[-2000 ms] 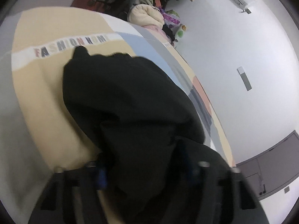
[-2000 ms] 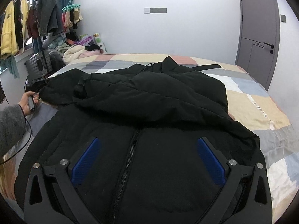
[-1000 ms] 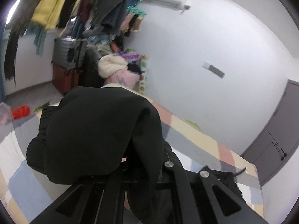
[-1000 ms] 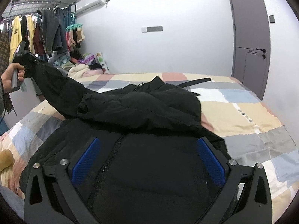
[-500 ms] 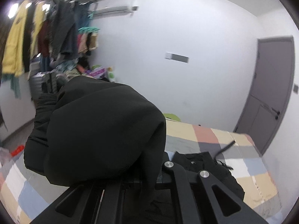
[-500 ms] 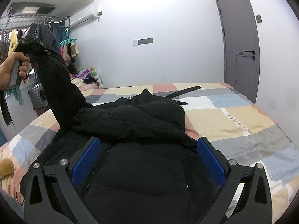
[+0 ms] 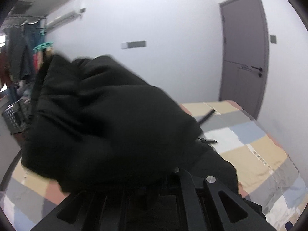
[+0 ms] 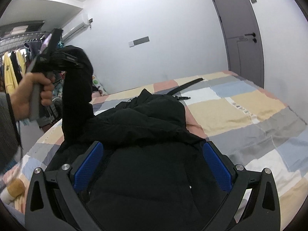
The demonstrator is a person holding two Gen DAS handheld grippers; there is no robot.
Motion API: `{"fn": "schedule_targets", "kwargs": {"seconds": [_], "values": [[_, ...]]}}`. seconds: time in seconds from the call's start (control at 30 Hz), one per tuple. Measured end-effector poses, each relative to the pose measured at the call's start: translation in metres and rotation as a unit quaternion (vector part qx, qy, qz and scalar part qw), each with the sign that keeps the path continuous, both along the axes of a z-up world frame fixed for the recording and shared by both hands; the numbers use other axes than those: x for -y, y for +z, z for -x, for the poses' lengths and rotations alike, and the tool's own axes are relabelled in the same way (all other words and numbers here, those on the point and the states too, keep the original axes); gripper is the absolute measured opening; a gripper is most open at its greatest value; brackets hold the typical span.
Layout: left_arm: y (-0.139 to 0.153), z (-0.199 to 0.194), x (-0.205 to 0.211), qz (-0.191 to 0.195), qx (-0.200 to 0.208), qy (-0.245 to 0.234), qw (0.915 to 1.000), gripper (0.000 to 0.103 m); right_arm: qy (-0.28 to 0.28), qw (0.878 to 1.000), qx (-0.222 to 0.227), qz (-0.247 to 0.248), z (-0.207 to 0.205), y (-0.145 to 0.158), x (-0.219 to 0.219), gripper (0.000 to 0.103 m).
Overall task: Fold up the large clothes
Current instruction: 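Lift the sleeve with the left gripper and carry it across the jacket body, then lower the sleeve onto the folded sleeve and open the left gripper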
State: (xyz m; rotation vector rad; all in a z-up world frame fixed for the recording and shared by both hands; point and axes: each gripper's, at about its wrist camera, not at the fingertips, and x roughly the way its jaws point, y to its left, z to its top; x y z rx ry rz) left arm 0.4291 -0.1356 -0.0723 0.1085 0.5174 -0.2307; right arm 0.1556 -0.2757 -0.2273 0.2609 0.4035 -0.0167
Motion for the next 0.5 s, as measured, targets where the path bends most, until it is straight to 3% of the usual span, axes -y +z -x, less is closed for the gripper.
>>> {"fn": "schedule_targets", "kwargs": {"seconds": [0.23, 0.5], "values": [[-0.061, -0.008, 0.062, -0.008, -0.025, -0.056, 0.9981, 0.007, -0.012, 0.999, -0.001, -0.034, -0.003, -0.007, 0.015, 0.103], [-0.136, -0.025, 0.099, -0.022, -0.067, -0.088, 0.9936, 0.007, -0.020, 0.998, -0.014, -0.056, -0.015, -0.018, 0.028, 0.103]]}}
